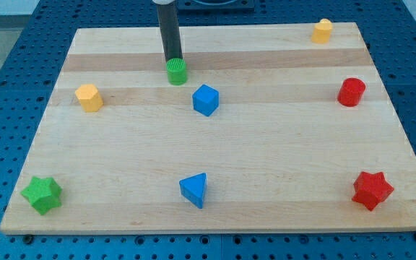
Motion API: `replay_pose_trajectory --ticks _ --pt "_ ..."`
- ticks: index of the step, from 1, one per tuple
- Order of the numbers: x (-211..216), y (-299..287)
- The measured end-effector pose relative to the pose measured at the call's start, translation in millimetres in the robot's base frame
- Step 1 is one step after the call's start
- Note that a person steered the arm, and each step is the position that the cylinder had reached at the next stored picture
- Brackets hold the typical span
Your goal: Push yellow hexagon below green circle
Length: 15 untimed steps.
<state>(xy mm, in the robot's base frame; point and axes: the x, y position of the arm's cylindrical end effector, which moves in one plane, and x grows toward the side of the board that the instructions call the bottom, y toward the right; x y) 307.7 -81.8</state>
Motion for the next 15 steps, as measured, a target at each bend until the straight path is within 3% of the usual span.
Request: replay_pose_trajectory --ticks 1,3,5,6,9,11,13,14,15 --pt "29 0" --pt "46 -9" --pt "33 -179" --pt "24 -223" --pt "98 -179" --pt "98 -84" --pt "90 -170" --pt "48 -170" --pt "46 -142"
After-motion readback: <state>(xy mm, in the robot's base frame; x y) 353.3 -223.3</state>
